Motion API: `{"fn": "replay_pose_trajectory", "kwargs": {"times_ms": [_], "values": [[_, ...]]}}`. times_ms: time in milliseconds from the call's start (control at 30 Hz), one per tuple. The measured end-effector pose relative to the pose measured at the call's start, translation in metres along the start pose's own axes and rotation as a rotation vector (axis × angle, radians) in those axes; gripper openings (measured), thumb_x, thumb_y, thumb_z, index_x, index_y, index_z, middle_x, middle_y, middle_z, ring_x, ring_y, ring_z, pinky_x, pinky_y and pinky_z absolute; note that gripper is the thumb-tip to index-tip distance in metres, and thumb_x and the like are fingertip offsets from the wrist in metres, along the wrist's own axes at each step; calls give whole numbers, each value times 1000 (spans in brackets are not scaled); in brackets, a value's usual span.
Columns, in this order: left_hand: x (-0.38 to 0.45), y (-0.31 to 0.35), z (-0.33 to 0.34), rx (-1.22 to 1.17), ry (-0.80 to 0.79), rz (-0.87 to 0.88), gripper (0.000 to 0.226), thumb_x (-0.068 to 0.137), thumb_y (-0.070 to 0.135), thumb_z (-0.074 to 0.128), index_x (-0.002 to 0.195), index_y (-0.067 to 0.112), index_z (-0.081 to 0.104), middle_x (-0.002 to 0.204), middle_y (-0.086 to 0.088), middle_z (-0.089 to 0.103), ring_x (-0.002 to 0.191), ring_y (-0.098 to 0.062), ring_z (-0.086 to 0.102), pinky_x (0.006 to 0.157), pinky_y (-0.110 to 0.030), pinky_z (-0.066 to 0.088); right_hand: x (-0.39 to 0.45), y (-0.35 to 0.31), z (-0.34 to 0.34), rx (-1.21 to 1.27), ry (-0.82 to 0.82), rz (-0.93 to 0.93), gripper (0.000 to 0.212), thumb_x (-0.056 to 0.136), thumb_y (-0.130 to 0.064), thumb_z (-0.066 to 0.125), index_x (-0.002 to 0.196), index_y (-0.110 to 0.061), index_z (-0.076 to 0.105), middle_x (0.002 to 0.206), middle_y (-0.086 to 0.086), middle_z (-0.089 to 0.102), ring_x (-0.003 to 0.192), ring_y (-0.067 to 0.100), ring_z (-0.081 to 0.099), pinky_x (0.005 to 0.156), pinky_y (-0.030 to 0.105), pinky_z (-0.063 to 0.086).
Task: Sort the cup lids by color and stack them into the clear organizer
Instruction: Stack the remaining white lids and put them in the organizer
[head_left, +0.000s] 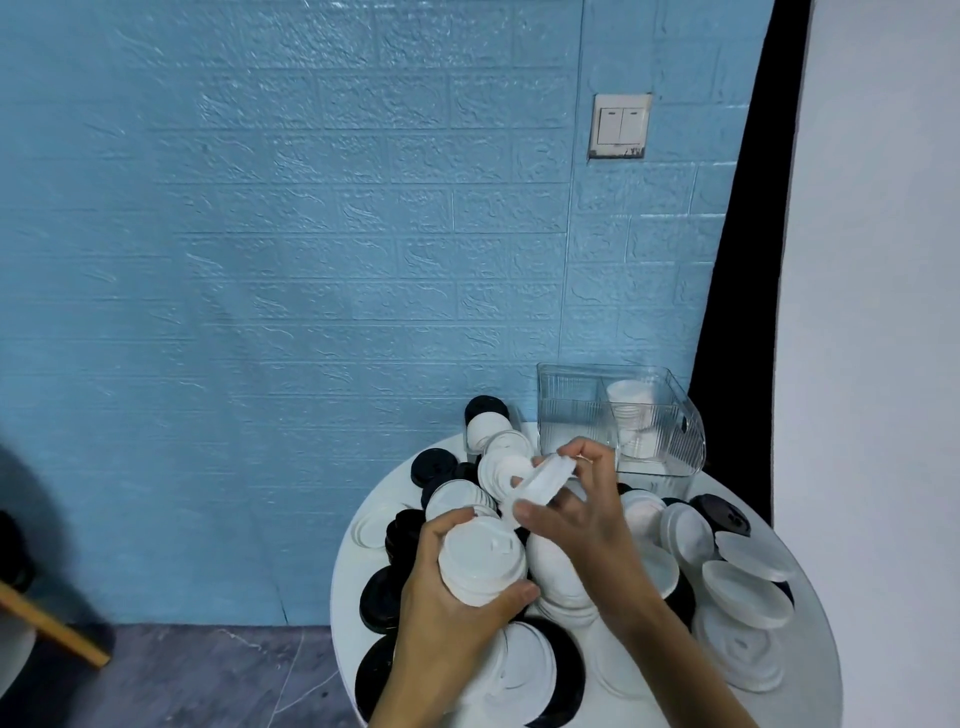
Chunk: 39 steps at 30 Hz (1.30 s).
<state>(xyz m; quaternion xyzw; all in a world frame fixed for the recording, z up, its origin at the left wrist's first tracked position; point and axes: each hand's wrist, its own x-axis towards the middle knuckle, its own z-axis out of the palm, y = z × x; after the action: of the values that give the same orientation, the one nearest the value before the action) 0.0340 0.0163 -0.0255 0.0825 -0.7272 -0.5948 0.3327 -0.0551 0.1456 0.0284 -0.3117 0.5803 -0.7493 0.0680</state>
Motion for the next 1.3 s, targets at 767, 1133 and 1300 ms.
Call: {"fn": "replay_pose_trajectory", "kwargs": {"times_ms": [767,1133,1300], "values": [[3,5,-15,-4,65,6,64,40,50,89,97,41,61,105,27,66,95,2,63,73,-5,47,1,57,-65,-1281,-433,78,104,72,-60,78,155,-49,17,155,-17,23,143,13,27,104,23,27],[2,1,-15,18,48,8,66,42,51,89,101,42,61,107,23,66,97,-3,63,76,-10,49,-3,63,-63,-1046,-176,-20,87,61,-68,78,131,-47,32,133,-26,41,115,7,53,97,32,47],[1,3,-10,12,45,16,65,42,50,89,100,44,62,104,21,68,92,-3,65,72,-9,48,-1,55,-62,-807,-47,-66,82,68,-58,83,137,-50,39,131,-26,43,121,-10,45,96,13,39]]}}
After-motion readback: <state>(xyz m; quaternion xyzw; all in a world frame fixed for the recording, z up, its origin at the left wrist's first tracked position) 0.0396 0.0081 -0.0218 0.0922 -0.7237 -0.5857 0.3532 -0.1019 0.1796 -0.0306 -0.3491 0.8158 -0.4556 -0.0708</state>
